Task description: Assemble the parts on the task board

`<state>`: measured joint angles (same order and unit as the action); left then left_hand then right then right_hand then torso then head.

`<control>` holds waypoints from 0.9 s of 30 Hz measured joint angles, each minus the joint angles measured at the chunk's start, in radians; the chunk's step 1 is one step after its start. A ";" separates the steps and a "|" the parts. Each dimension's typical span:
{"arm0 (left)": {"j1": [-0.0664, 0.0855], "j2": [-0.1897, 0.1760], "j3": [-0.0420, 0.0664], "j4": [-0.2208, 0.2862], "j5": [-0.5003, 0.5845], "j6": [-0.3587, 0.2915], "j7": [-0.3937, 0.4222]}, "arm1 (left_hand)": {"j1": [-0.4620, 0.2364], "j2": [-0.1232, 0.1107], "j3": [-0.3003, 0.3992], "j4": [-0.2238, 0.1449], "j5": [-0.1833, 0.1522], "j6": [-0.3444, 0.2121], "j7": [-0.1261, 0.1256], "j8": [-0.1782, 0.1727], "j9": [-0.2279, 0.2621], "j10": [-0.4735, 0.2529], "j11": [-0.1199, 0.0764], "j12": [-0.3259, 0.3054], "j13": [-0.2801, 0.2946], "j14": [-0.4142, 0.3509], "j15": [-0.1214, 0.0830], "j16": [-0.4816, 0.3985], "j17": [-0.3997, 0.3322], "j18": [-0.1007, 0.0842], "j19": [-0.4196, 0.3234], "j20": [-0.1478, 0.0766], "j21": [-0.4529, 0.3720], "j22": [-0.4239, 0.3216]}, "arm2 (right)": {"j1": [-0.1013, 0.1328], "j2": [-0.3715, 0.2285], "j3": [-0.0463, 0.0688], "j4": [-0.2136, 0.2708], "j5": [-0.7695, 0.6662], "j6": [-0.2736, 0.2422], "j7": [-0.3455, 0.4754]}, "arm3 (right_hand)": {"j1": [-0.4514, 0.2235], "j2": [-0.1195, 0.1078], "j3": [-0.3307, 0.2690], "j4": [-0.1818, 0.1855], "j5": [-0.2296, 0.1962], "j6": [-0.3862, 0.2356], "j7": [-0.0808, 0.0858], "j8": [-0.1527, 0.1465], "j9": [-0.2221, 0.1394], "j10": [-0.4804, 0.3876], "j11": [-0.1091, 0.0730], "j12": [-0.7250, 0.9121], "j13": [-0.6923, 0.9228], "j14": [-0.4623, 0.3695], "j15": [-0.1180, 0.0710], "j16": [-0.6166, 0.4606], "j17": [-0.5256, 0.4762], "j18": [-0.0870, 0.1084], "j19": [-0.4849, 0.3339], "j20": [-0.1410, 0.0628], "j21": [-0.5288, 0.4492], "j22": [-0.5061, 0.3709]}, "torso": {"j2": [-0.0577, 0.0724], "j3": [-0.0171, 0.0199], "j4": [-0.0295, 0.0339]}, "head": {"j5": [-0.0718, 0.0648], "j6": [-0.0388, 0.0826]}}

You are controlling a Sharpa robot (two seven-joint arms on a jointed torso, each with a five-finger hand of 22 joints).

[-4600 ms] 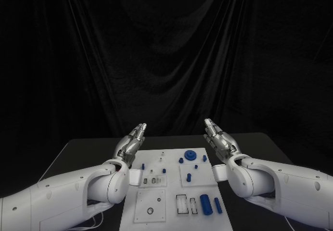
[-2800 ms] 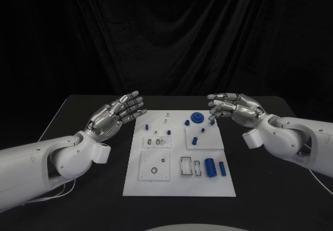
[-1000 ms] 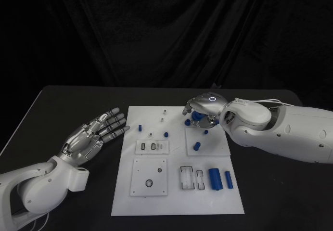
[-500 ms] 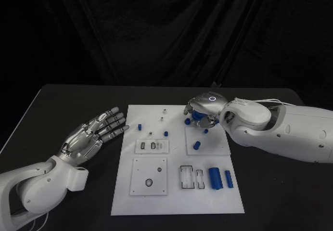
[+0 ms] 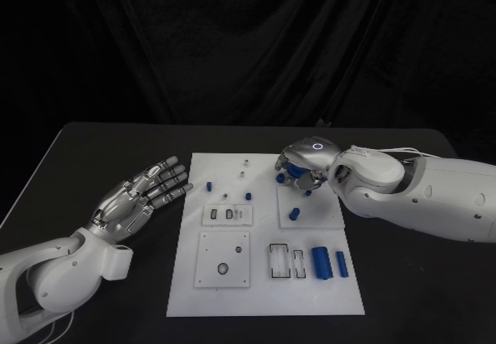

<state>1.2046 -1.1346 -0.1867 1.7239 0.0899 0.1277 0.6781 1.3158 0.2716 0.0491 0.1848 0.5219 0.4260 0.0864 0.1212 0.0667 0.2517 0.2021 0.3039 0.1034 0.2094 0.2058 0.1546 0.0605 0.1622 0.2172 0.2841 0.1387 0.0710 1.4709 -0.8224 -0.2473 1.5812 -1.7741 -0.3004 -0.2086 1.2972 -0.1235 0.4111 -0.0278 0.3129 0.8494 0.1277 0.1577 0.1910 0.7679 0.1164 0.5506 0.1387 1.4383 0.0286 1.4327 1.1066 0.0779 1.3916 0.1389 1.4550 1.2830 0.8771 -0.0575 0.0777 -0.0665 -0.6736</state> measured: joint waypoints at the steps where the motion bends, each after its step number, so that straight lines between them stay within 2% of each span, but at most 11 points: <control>1: 0.000 0.000 0.000 -0.001 0.000 0.000 0.000 | 0.000 0.000 0.000 0.000 0.000 0.001 0.001 0.000 0.000 0.000 0.000 0.001 0.000 0.000 0.000 0.000 0.000 0.000 0.000 0.000 0.000 0.000 | -0.002 0.002 0.000 -0.003 0.003 -0.001 0.002 | 0.000 0.000 0.000 0.000 0.000 0.003 0.003 0.000 0.000 0.006 0.000 -0.001 -0.001 0.000 0.000 0.000 0.001 0.000 0.002 0.002 0.000 0.001 | 0.000 0.0001 -0.0002 | 0.000 0.000; 5: 0.000 0.000 0.000 -0.004 0.000 0.000 0.000 | 0.000 0.000 0.000 0.000 0.000 0.001 0.001 0.000 0.000 0.000 0.000 0.001 0.000 0.000 0.000 0.004 0.000 0.000 0.000 0.000 0.000 0.000 | -0.009 0.008 0.000 -0.016 0.012 -0.008 0.012 | 0.000 0.000 0.003 0.003 0.000 0.004 0.003 -0.004 0.002 0.014 0.000 -0.008 -0.004 0.001 0.001 0.000 0.007 0.000 0.002 0.002 0.000 0.006 | 0.001 0.0004 -0.0003 | 0.000 -0.002; 6: 0.000 0.001 0.000 -0.005 0.000 0.000 0.000 | 0.000 0.000 0.000 0.000 0.000 0.001 0.001 0.000 0.000 0.000 0.000 0.001 0.000 0.000 0.000 0.004 0.000 0.000 0.000 0.000 0.000 0.000 | -0.011 0.010 0.000 -0.020 0.014 -0.011 0.016 | 0.000 0.000 0.005 0.005 0.000 0.015 0.004 -0.004 0.004 0.027 0.000 -0.013 -0.006 0.004 0.004 0.000 0.013 0.000 0.003 0.003 0.000 0.007 | 0.001 0.0005 -0.0003 | 0.000 -0.003; 8: 0.000 0.002 0.000 -0.008 0.000 0.001 0.000 | 0.000 0.000 0.007 -0.001 0.000 0.001 0.001 0.000 0.000 0.003 0.003 0.001 0.000 0.000 0.000 0.004 0.000 0.000 0.000 0.000 0.000 -0.001 | -0.017 0.015 0.000 -0.030 0.021 -0.020 0.027 | 0.011 0.011 0.019 0.007 0.011 0.056 -0.002 0.003 0.016 0.077 -0.009 -0.018 -0.009 0.016 -0.003 0.005 0.036 0.000 0.014 -0.002 0.006 0.016 | 0.001 0.0007 0.0001 | -0.001 -0.003; 10: 0.000 0.003 0.000 -0.010 0.000 0.001 0.000 | 0.000 0.000 0.007 -0.001 0.000 0.001 0.001 0.000 0.000 0.003 0.003 0.001 0.000 0.000 0.000 0.004 0.000 0.000 0.000 0.000 0.000 -0.001 | -0.021 0.018 0.000 -0.036 0.026 -0.028 0.037 | 0.011 0.011 0.021 0.007 0.015 0.065 -0.005 0.004 0.018 0.093 -0.011 -0.027 -0.012 0.017 -0.004 0.005 0.042 0.000 0.015 -0.003 0.006 0.019 | 0.001 0.0007 0.0002 | -0.002 -0.003; 22: 0.000 0.006 0.000 -0.019 0.000 0.002 0.000 | 0.000 0.000 0.011 -0.006 0.000 0.001 0.001 0.000 0.000 0.003 0.003 0.005 0.000 0.000 0.000 0.004 0.000 0.000 0.000 0.000 0.000 -0.001 | -0.031 0.034 0.002 -0.061 0.048 -0.053 0.076 | 0.018 0.004 0.032 0.018 0.008 0.089 0.003 0.004 0.029 0.149 -0.022 -0.062 -0.026 0.021 -0.008 0.005 0.040 0.000 0.018 -0.007 0.006 0.017 | 0.002 0.0007 0.0002 | -0.002 -0.006; 24: 0.000 0.006 0.000 -0.021 0.000 0.002 0.000 | 0.000 0.000 0.015 -0.010 0.000 0.001 0.001 0.000 0.000 0.003 0.003 0.005 0.000 0.000 0.000 0.004 0.000 0.000 0.000 0.000 0.000 -0.001 | -0.032 0.035 0.002 -0.062 0.052 -0.059 0.082 | 0.026 0.013 0.035 0.021 0.008 0.100 0.008 0.003 0.032 0.170 -0.027 -0.070 -0.028 0.028 -0.015 0.005 0.040 0.000 0.021 -0.012 0.006 0.016 | 0.002 0.0007 0.0002 | -0.003 -0.006; 27: 0.000 0.006 -0.001 -0.024 0.000 0.002 0.000 | 0.000 0.000 0.016 -0.011 0.000 0.005 0.005 0.000 0.000 0.003 0.003 0.005 0.000 0.000 0.000 0.004 0.000 0.000 0.000 0.000 0.000 -0.002 | -0.032 0.035 0.003 -0.062 0.057 -0.069 0.087 | 0.033 0.016 0.035 0.021 0.007 0.134 0.006 0.012 0.041 0.204 -0.036 -0.076 -0.030 0.031 -0.019 0.005 0.041 0.000 0.020 -0.019 0.006 0.015 | 0.002 0.0007 0.0002 | -0.003 -0.005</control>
<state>1.2046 -1.1289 -0.1874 1.6996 0.0898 0.1298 0.6783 1.3157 0.2716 0.0655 0.1737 0.5219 0.4308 0.0912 0.1211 0.0667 0.2550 0.2053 0.3089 0.1033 0.2094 0.2057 0.1584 0.0604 0.1622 0.2172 0.2841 0.1387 0.0692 1.4384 -0.7873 -0.2447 1.5196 -1.7168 -0.3698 -0.1215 1.3298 -0.1079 0.4461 -0.0068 0.3197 0.9837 0.1339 0.1700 0.2322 0.9719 0.0799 0.4750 0.1089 1.4689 0.0098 1.4374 1.1473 0.0780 1.4118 0.1196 1.4606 1.2979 0.8796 -0.0569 0.0778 -0.0699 -0.6785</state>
